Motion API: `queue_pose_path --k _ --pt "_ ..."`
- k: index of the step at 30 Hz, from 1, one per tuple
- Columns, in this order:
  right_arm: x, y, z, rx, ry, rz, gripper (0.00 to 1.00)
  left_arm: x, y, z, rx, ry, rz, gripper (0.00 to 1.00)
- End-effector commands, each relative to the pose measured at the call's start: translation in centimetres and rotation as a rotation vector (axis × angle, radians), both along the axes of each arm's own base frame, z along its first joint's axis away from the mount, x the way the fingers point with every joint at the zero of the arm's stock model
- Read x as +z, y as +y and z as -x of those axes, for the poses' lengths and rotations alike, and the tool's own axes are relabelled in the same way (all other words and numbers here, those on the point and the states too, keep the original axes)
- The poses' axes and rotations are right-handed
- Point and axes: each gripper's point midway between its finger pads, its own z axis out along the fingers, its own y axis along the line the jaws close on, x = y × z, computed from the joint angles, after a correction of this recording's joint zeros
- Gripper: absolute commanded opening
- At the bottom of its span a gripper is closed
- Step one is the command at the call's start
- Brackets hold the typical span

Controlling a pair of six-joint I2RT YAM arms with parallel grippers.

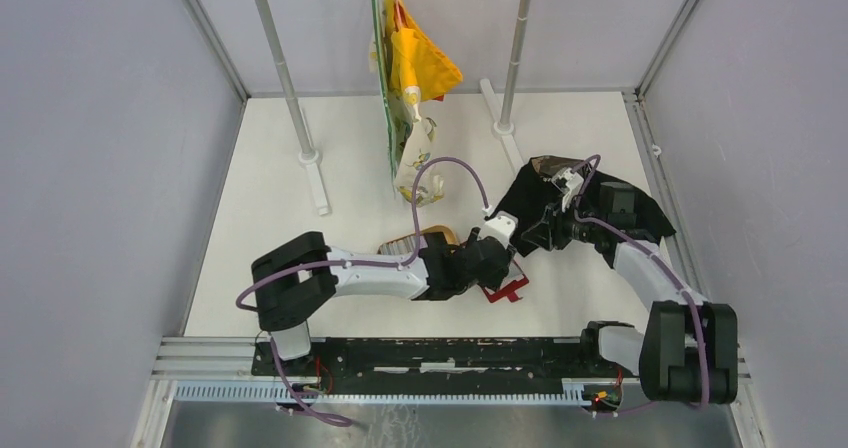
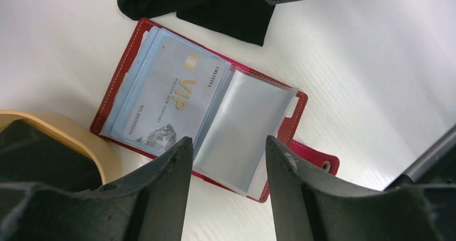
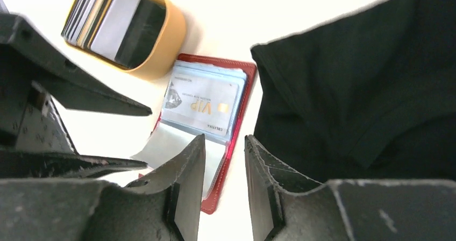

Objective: Put the credit cards into the card holder
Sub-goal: Insert the credit card into the card holder.

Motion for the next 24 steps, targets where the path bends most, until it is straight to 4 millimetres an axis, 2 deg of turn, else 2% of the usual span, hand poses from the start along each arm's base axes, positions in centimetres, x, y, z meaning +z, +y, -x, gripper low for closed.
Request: queue_pose_path --k 1,3,6,7,10,12,16,19,24 --pt "3.6 1.5 1.2 0.266 -0.36 0.027 0.39 2.9 -0.3 -0.6 -0.066 -0.079 0.074 0.6" --pt "3.9 2.4 3.6 0.452 -0.535 0.056 0.44 2.6 0.3 -1.2 -0.062 -0.083 0.052 0.6" --pt "2.4 3.0 8.9 0.792 -0.915 0.165 0.62 2.2 1.3 -2.8 -0.042 -0.047 0.063 0.6" --pt "1.6 3.1 10.8 0.871 -0.967 0.176 0.66 2.2 1.6 -3.4 -0.039 -0.028 0.084 0.6" --pt "-0.7 3.3 13.9 1.074 -1.049 0.219 0.75 3.1 1.9 -3.8 -0.065 0.015 0.168 0.6" --pt "-1.3 3.2 14.4 1.135 -1.026 0.227 0.74 3.7 2.0 -3.6 -0.078 0.015 0.196 0.6" --pt "-1.9 3.8 15.0 1.214 -0.983 0.213 0.66 4.2 2.5 -2.9 -0.093 0.017 0.229 0.6" --pt "-2.6 3.9 13.6 1.187 -0.94 0.27 0.56 4.9 3.2 -2.5 -0.089 0.004 0.262 0.6" --pt "-3.2 4.0 11.3 1.116 -0.922 0.375 0.49 6.3 4.3 -2.0 -0.083 -0.024 0.32 0.6"
